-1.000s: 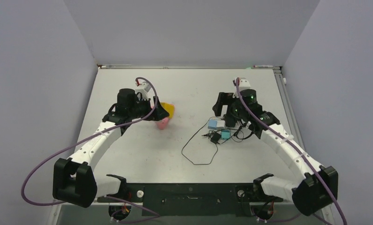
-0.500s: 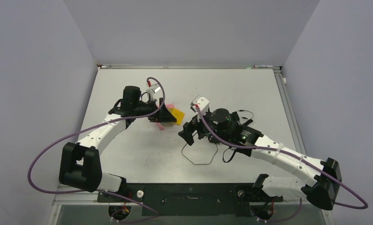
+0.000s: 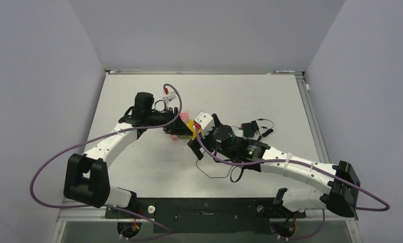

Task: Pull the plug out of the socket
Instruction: Place the plug at the center of the board, then remove the plug from the socket.

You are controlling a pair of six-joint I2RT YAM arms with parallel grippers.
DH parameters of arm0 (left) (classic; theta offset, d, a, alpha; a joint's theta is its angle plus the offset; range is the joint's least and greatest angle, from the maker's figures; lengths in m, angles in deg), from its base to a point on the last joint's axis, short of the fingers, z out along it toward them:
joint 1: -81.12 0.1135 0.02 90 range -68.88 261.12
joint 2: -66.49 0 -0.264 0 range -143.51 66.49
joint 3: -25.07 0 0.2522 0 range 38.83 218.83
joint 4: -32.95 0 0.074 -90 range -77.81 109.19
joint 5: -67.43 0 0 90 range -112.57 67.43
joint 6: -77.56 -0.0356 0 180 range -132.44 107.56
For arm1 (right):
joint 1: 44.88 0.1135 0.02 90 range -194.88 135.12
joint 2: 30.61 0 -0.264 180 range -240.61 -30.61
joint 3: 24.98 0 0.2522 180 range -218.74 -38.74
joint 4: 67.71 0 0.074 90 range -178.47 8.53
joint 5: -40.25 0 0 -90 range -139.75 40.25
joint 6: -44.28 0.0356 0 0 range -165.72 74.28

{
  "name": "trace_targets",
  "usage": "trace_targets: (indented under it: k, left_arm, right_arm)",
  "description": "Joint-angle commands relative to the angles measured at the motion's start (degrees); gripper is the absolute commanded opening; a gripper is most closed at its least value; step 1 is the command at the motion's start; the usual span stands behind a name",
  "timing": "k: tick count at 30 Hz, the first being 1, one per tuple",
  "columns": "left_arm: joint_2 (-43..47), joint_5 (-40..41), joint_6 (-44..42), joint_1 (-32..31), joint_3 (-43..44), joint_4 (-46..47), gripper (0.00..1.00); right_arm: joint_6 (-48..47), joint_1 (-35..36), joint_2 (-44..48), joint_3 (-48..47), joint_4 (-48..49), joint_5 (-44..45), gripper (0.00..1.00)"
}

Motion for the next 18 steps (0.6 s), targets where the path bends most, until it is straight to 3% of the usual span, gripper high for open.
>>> trace_targets:
  k: [1,12,14,18]
  left_arm:
    - [0.2,-4.8,-0.9,-2.1,3.3,1.6,0.0]
    - [0.9,-7.7,1.3,-4.9,2.4,4.6,0.0]
    - [1.1,-8.8,3.7,-4.9,1.6,7.5,0.0]
    - [1.3,-10.9,10.2,-4.9,-0.7,16.7,0.0]
  right_arm:
    - [-3.5,-0.2,0.5,-1.5,4.2,1.4,1.0]
    - [-6.6,-0.1,-3.2,-3.6,3.8,-0.4,0.93]
    - [-6.5,-0.1,-3.2,-3.5,3.9,-0.4,0.89]
    - [-6.3,-0.1,-2.9,-2.8,4.3,0.0,0.71]
